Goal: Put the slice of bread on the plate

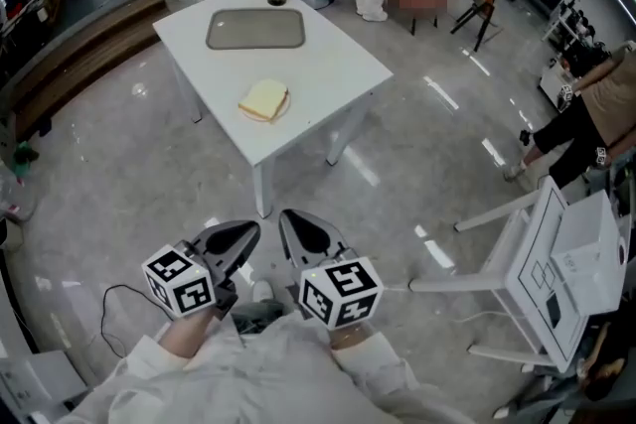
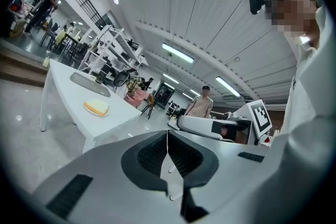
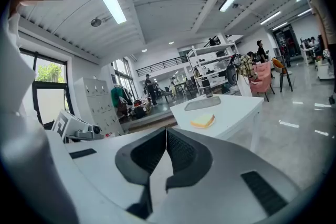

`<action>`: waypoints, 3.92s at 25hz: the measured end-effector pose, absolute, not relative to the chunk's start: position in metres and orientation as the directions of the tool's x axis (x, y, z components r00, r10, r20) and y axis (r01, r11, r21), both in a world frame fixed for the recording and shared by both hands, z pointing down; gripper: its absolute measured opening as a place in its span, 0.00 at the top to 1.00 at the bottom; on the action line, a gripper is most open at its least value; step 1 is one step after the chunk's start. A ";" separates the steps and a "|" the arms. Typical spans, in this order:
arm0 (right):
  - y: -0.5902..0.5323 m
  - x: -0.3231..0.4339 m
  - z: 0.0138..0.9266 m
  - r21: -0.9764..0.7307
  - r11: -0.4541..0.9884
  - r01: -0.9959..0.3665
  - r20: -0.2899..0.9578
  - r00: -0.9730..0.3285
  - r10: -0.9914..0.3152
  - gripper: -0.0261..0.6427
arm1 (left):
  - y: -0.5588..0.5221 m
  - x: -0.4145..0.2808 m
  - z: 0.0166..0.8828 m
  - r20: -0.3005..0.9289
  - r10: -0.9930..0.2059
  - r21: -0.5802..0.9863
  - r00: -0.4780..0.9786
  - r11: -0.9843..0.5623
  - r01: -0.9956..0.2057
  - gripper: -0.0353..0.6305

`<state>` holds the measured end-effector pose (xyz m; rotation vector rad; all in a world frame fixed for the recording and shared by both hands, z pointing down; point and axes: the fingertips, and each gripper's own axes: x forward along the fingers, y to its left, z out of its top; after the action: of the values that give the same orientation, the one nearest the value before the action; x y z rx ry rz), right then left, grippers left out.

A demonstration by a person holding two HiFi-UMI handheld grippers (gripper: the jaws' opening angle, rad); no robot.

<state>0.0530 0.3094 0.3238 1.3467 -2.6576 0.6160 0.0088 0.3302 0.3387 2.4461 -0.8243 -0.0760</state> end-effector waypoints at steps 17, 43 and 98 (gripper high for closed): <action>0.239 0.050 0.343 -0.313 0.471 -0.825 0.323 -0.559 -0.764 0.94 | 0.261 0.003 0.359 0.150 -0.535 0.542 0.831 -0.659 -0.522 0.93; 0.045 0.069 0.348 -0.337 0.512 -0.790 0.322 -0.608 -0.726 0.94 | 0.068 0.015 0.358 0.188 -0.591 0.526 0.784 -0.614 -0.589 0.93; -0.086 0.054 0.380 -0.371 0.467 -0.803 0.427 -0.594 -0.682 0.94 | -0.075 -0.042 0.377 0.243 -0.656 0.570 0.714 -0.499 -0.653 0.93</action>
<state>0.0543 -0.0864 0.3799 1.2840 -2.4961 0.8081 -0.0420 -0.0746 0.3767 2.2667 -0.9894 -0.0072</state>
